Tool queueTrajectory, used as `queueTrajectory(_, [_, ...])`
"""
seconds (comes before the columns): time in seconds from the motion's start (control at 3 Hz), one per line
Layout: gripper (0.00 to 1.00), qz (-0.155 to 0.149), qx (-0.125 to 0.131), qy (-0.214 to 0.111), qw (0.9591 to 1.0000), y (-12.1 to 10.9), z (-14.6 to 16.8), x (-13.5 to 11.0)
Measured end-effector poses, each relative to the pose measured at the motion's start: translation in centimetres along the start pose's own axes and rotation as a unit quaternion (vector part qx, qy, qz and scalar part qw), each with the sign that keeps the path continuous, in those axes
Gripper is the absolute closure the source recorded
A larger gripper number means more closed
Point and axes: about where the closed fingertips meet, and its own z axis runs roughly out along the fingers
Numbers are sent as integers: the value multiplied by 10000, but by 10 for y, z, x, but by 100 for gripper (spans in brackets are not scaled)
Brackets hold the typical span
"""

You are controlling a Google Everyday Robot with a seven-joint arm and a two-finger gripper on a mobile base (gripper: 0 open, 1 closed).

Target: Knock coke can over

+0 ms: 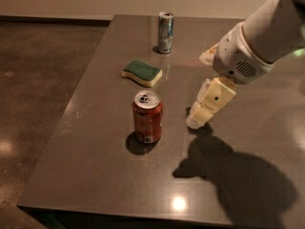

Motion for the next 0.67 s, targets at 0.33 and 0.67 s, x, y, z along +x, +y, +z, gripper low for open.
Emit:
queueTrajectory(0.33, [0, 15, -40, -146, 9999, -3, 17, -12])
queueTrajectory(0.67, [0, 35, -103, -245, 9996, -5, 34, -19])
